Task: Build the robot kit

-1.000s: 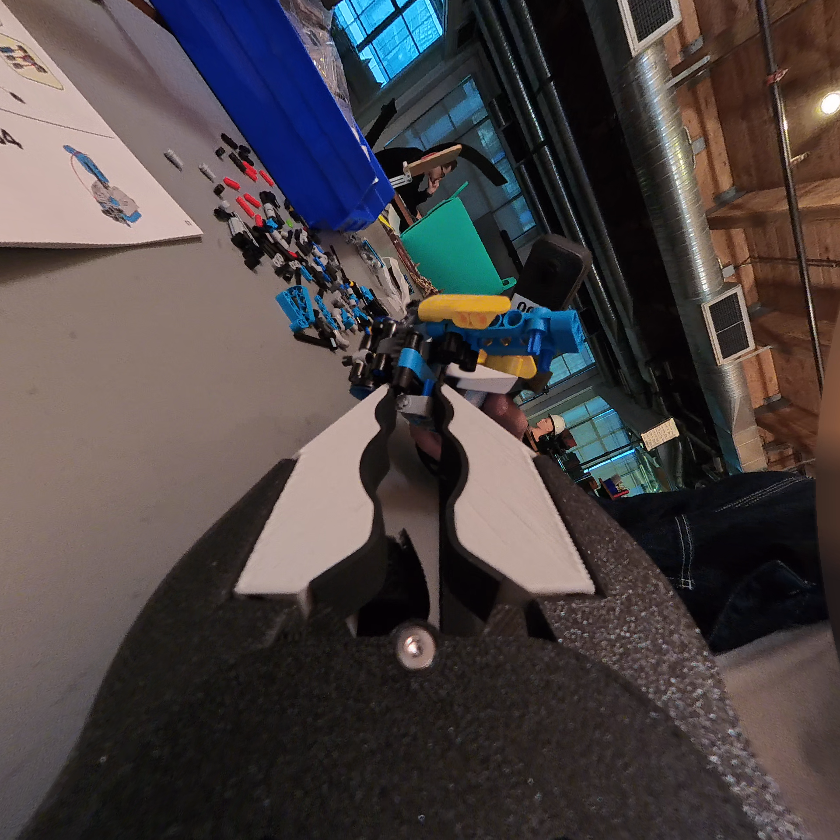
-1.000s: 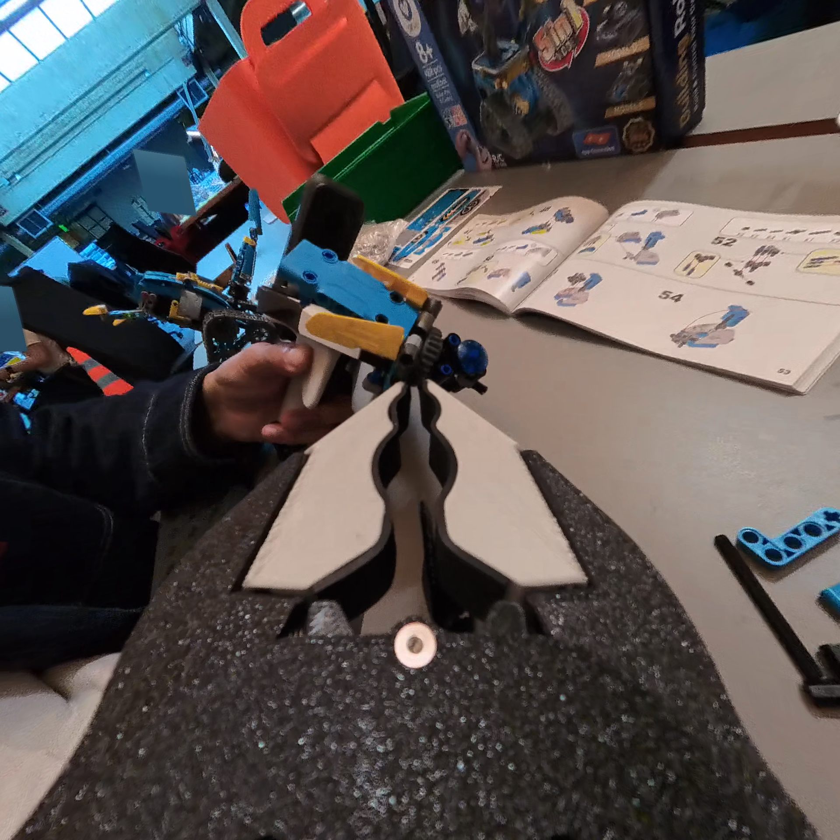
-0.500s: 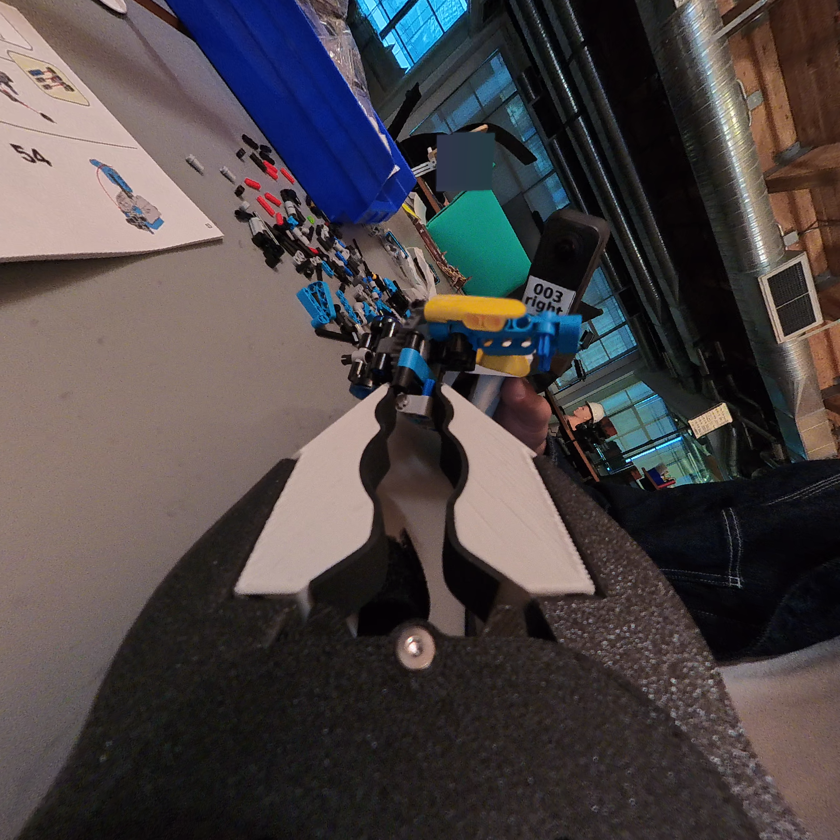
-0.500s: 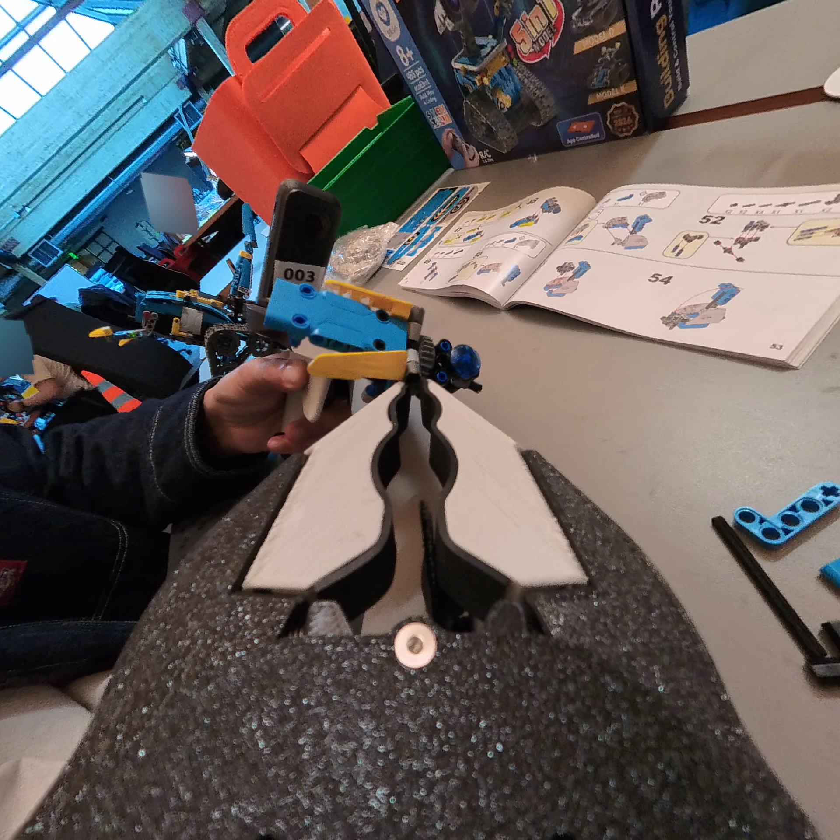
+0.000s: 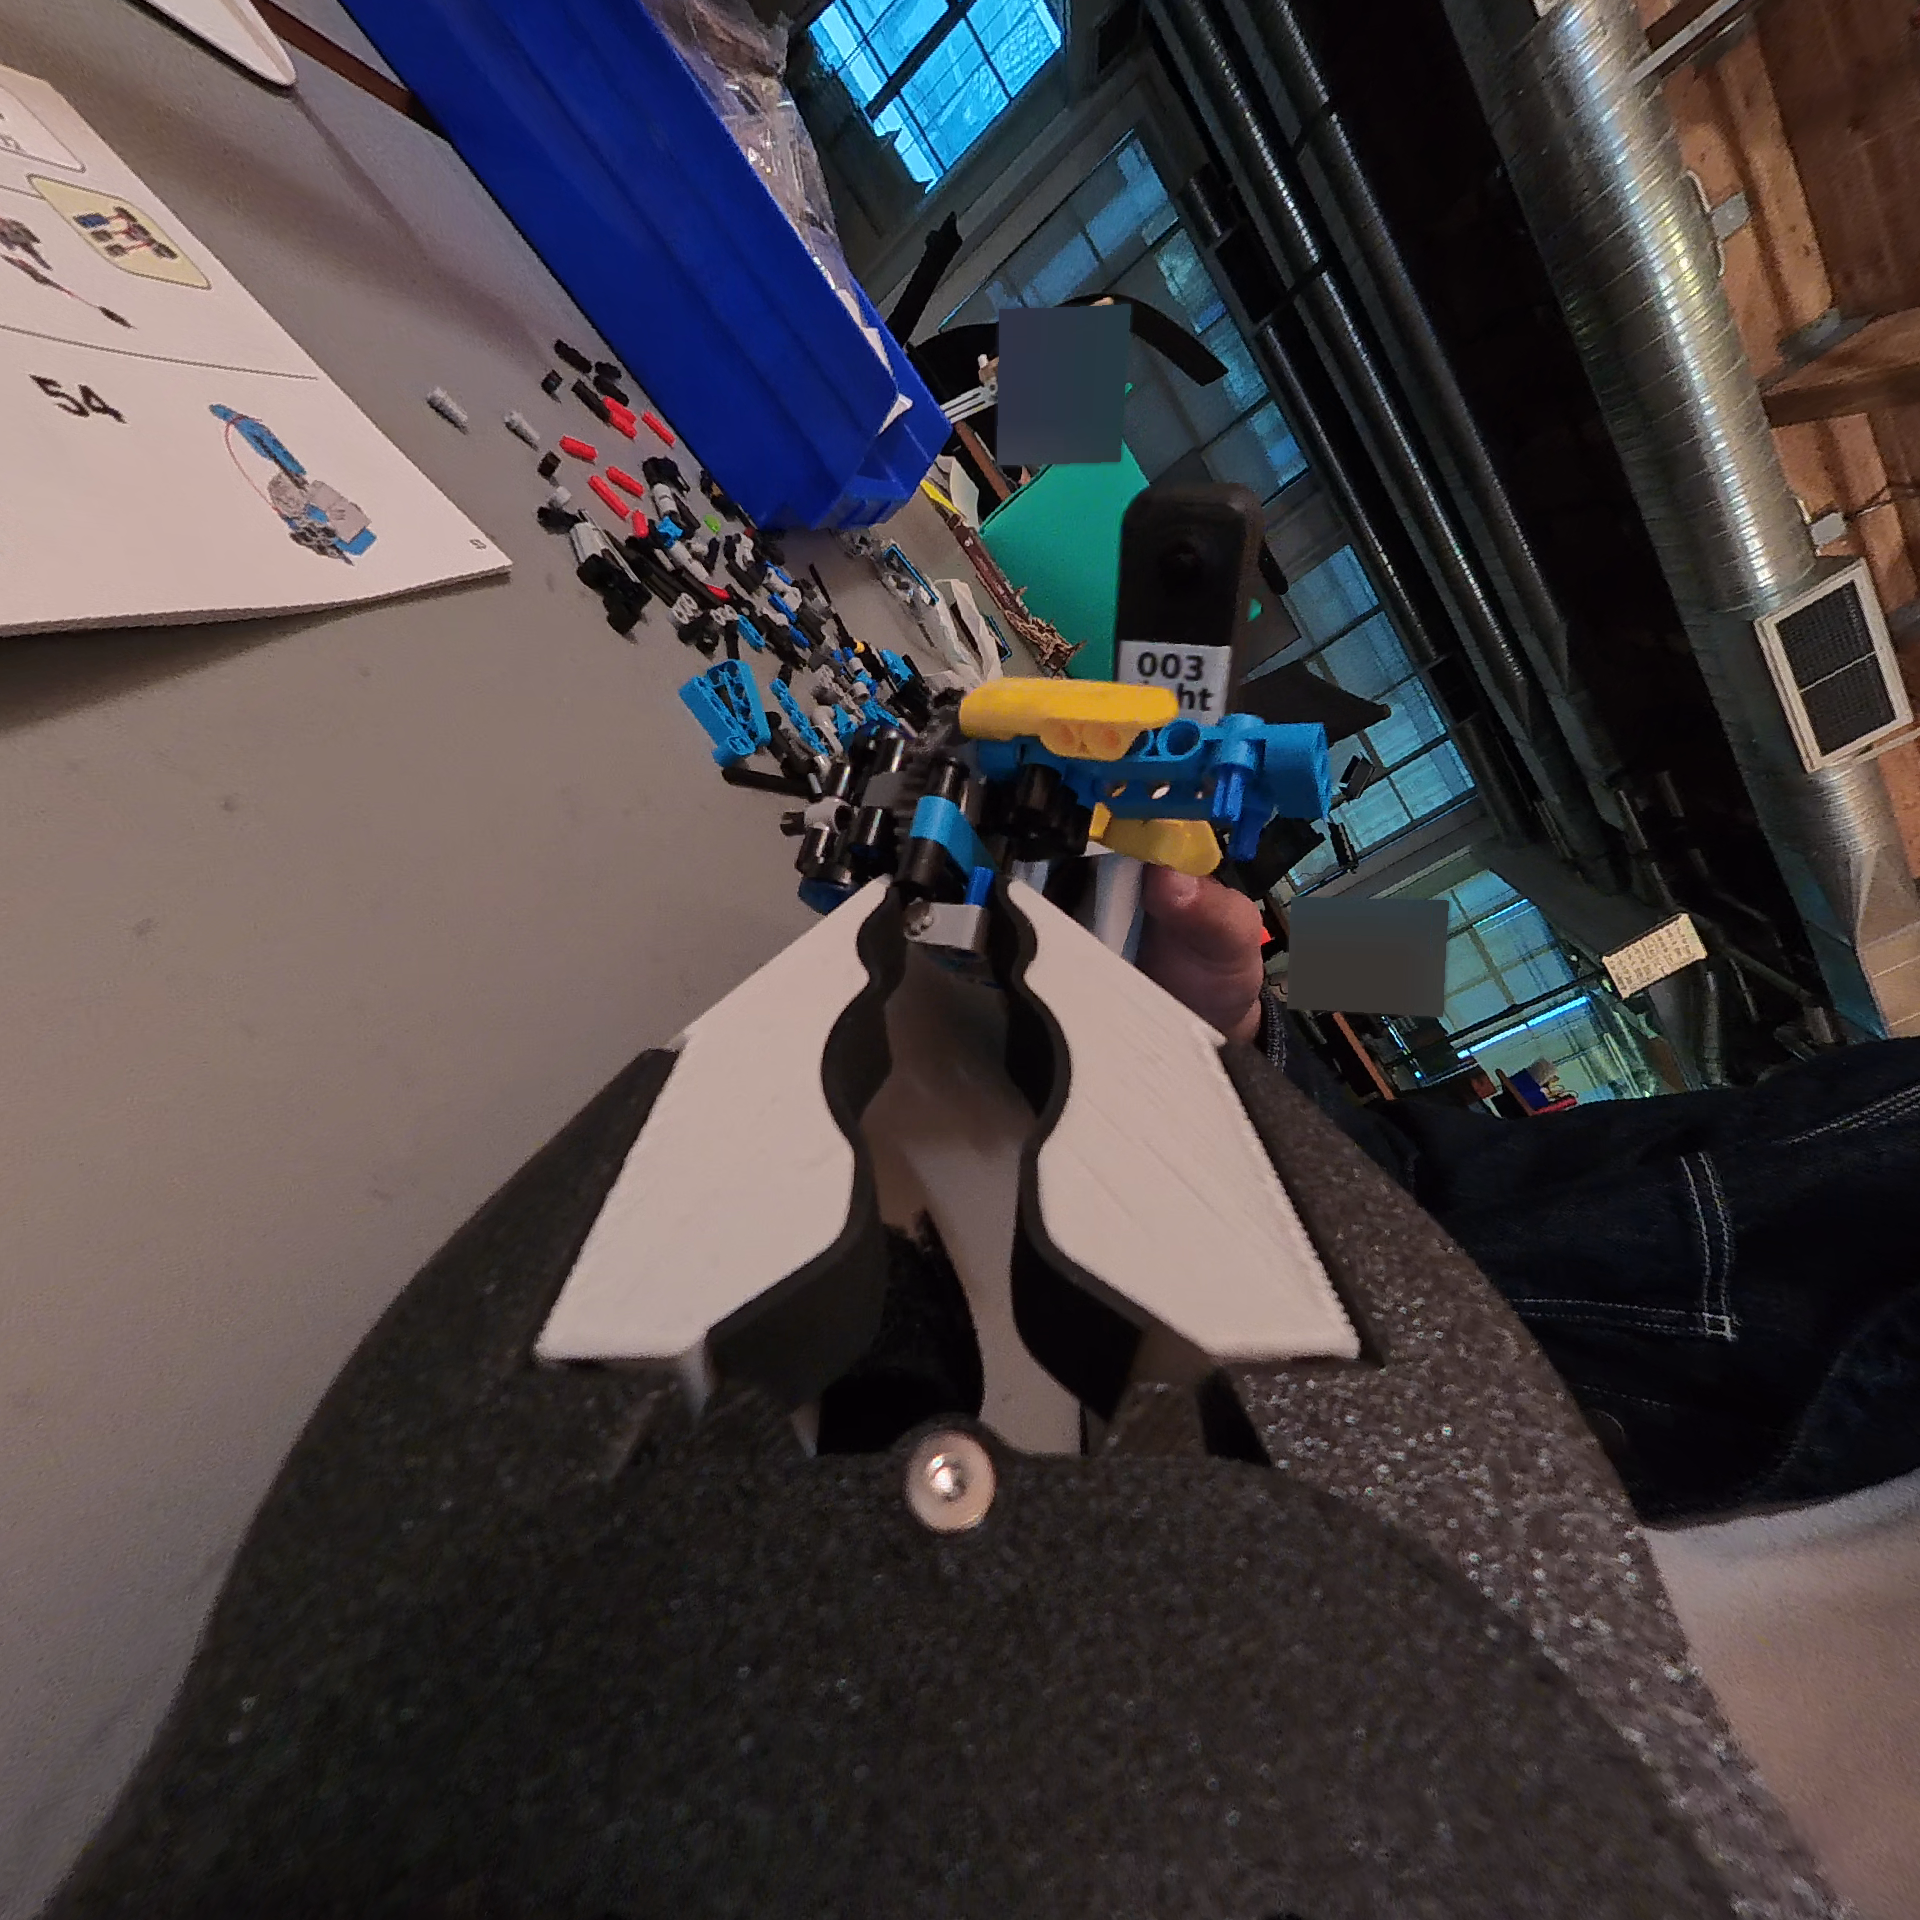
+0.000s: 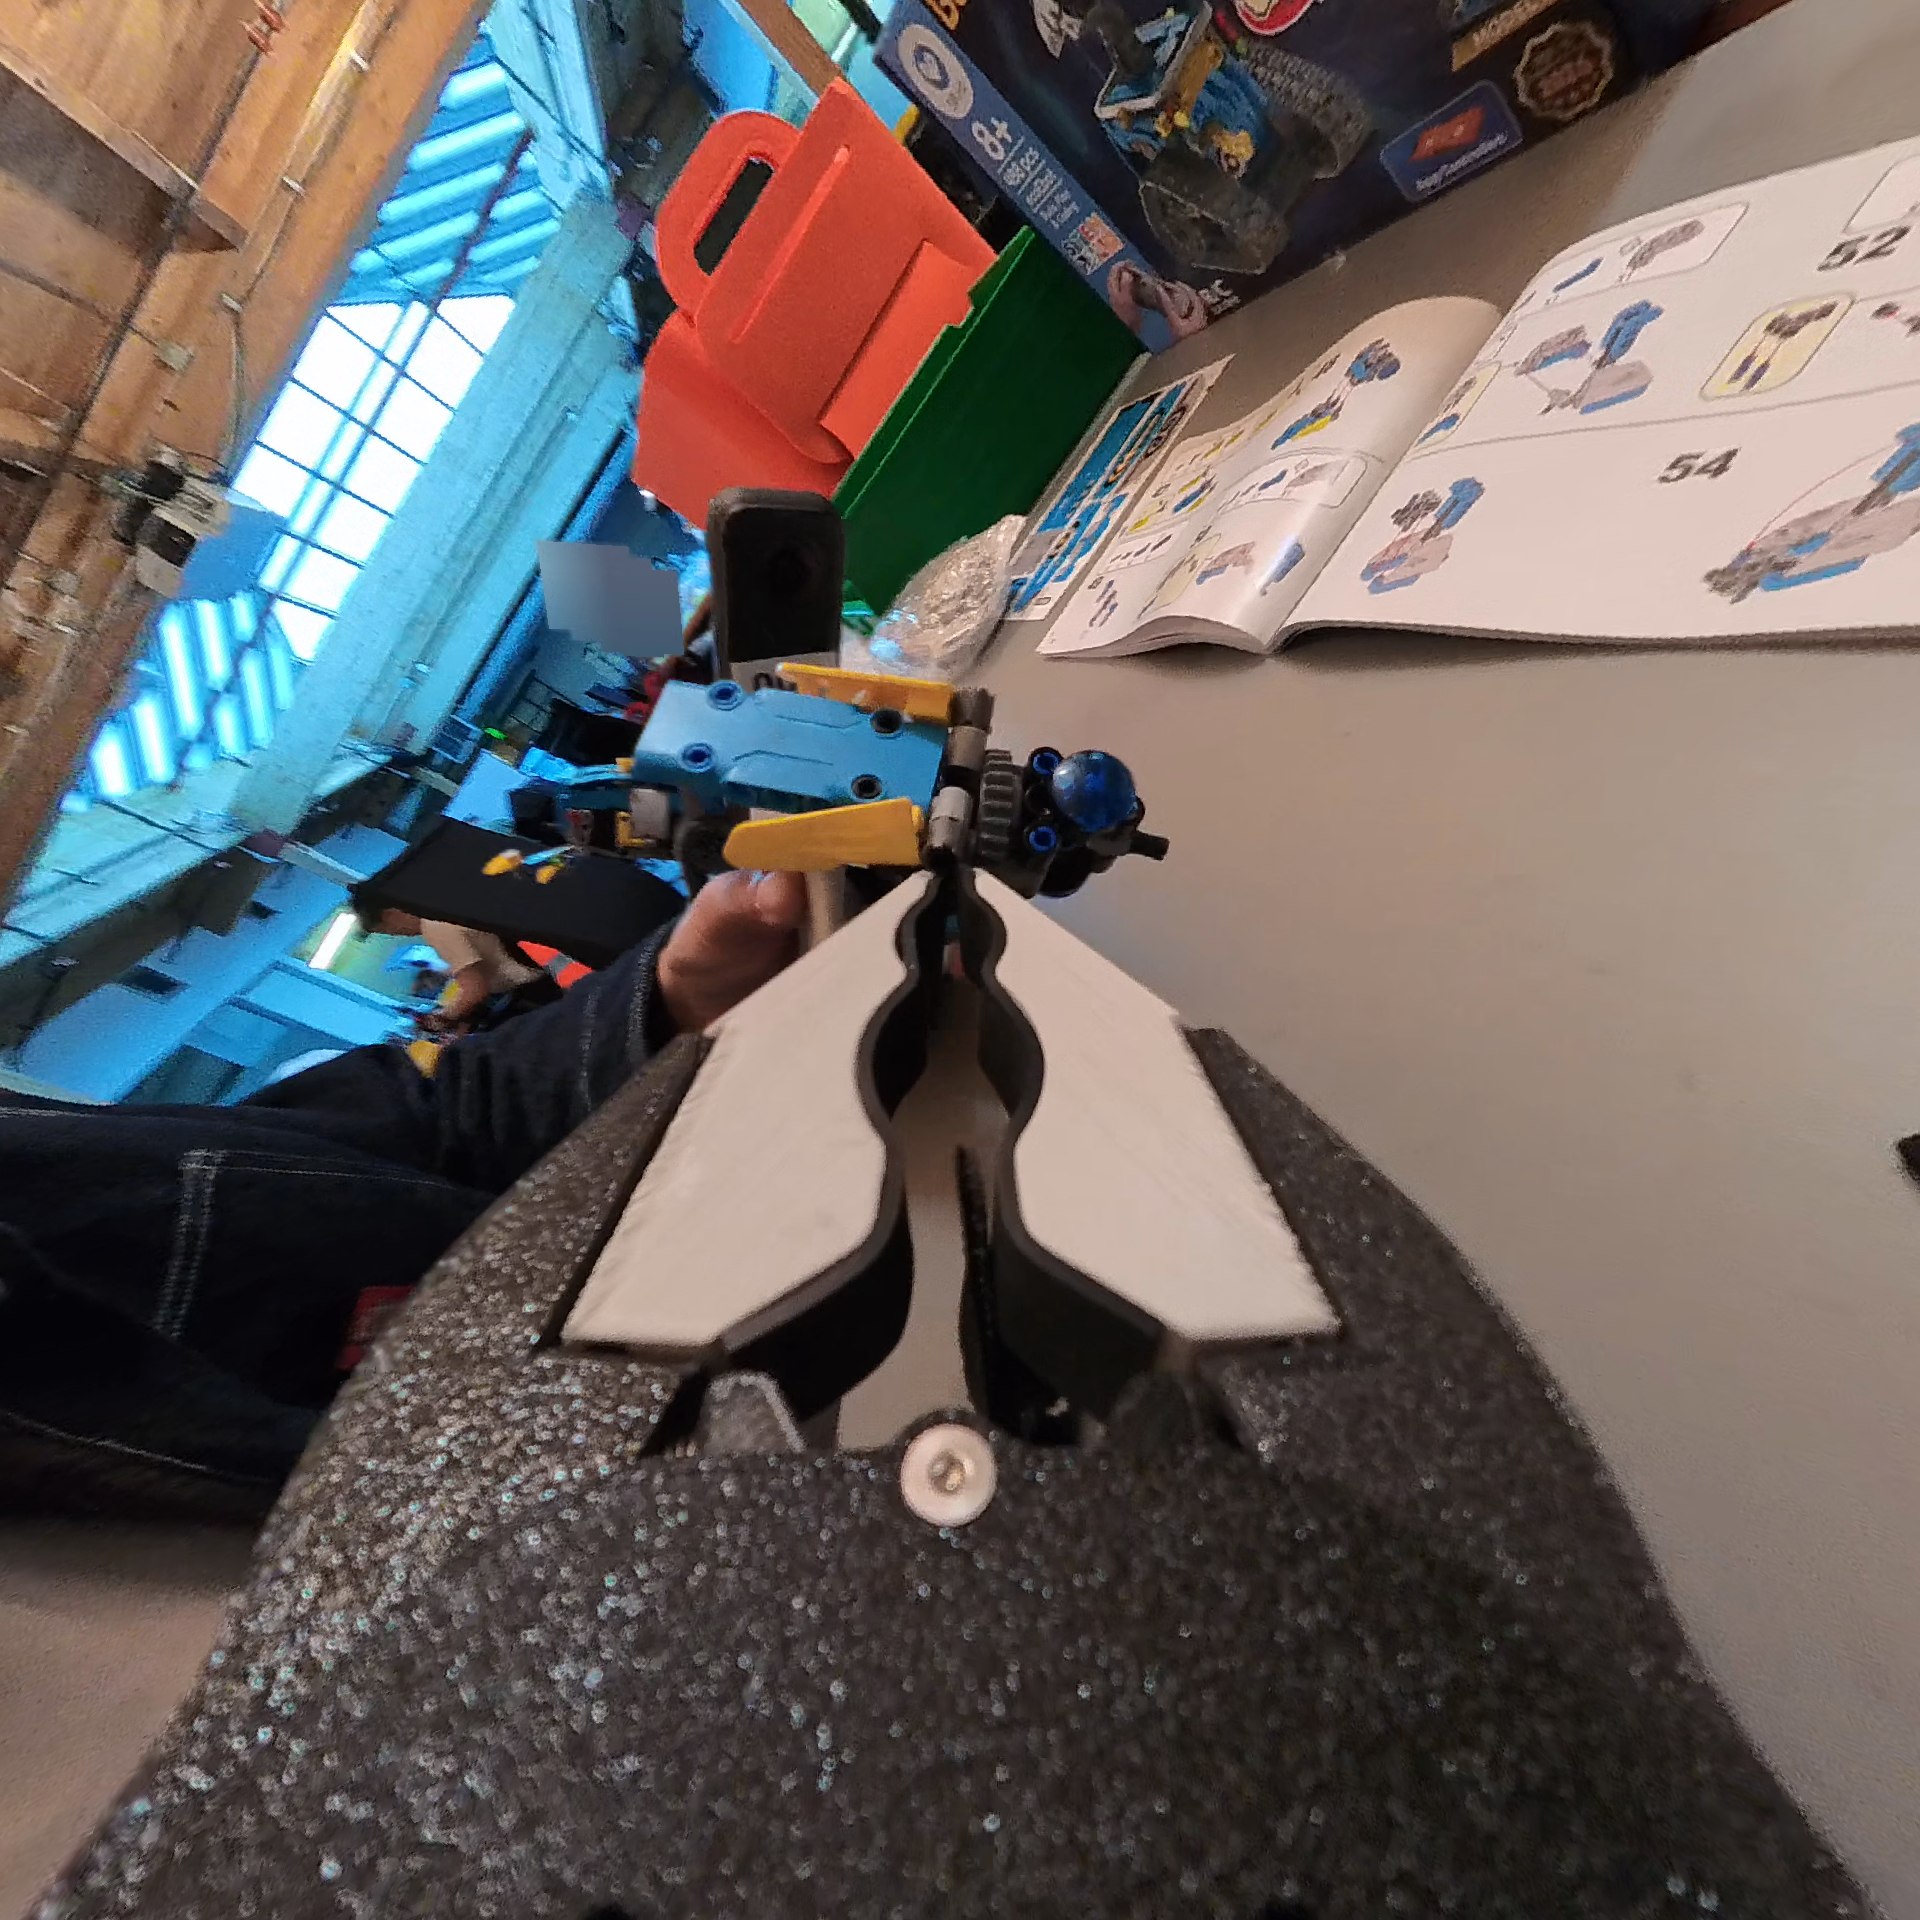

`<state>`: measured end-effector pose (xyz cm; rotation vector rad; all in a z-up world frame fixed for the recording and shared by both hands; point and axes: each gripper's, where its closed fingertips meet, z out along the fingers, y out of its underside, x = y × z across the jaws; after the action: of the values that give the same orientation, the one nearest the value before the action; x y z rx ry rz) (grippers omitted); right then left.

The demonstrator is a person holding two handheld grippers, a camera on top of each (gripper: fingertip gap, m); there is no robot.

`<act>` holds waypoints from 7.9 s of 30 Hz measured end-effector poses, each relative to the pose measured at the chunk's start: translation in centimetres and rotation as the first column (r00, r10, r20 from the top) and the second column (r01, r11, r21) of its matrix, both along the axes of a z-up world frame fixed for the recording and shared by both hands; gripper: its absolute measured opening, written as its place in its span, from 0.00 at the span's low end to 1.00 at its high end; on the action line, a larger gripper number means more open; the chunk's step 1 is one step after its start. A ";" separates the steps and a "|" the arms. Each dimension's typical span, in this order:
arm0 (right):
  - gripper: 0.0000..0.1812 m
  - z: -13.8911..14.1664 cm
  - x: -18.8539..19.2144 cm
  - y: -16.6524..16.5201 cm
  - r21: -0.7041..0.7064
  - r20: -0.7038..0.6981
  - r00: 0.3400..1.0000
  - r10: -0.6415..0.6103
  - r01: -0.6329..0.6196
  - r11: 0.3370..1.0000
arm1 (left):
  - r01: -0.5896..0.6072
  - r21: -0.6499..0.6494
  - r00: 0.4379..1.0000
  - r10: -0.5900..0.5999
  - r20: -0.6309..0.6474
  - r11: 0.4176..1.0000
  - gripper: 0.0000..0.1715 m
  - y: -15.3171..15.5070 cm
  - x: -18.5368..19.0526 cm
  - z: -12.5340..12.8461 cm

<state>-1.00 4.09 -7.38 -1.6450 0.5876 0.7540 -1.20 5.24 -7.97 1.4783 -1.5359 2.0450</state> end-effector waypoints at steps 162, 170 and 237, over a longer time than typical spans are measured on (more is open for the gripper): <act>0.11 -1.5 -2.8 -0.9 -0.099 0.258 0.885 0.388 -0.375 0.922 | 0.163 0.465 0.949 -0.267 0.167 0.870 0.25 -2.7 -2.9 -1.0; 0.11 0.4 -2.6 0.3 0.046 0.133 0.949 0.286 -0.294 0.955 | 0.047 0.336 0.960 -0.136 0.246 0.941 0.27 -1.5 -1.7 1.8; 0.24 0.0 -4.2 -0.7 -0.041 0.337 0.822 0.458 -0.473 0.880 | 0.207 0.529 0.922 -0.346 0.177 0.823 0.24 -3.2 -4.4 -1.5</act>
<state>-5.18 3.38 -7.43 -1.8479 -0.0911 0.7978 -5.55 2.00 -9.50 1.0347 -2.3797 1.8023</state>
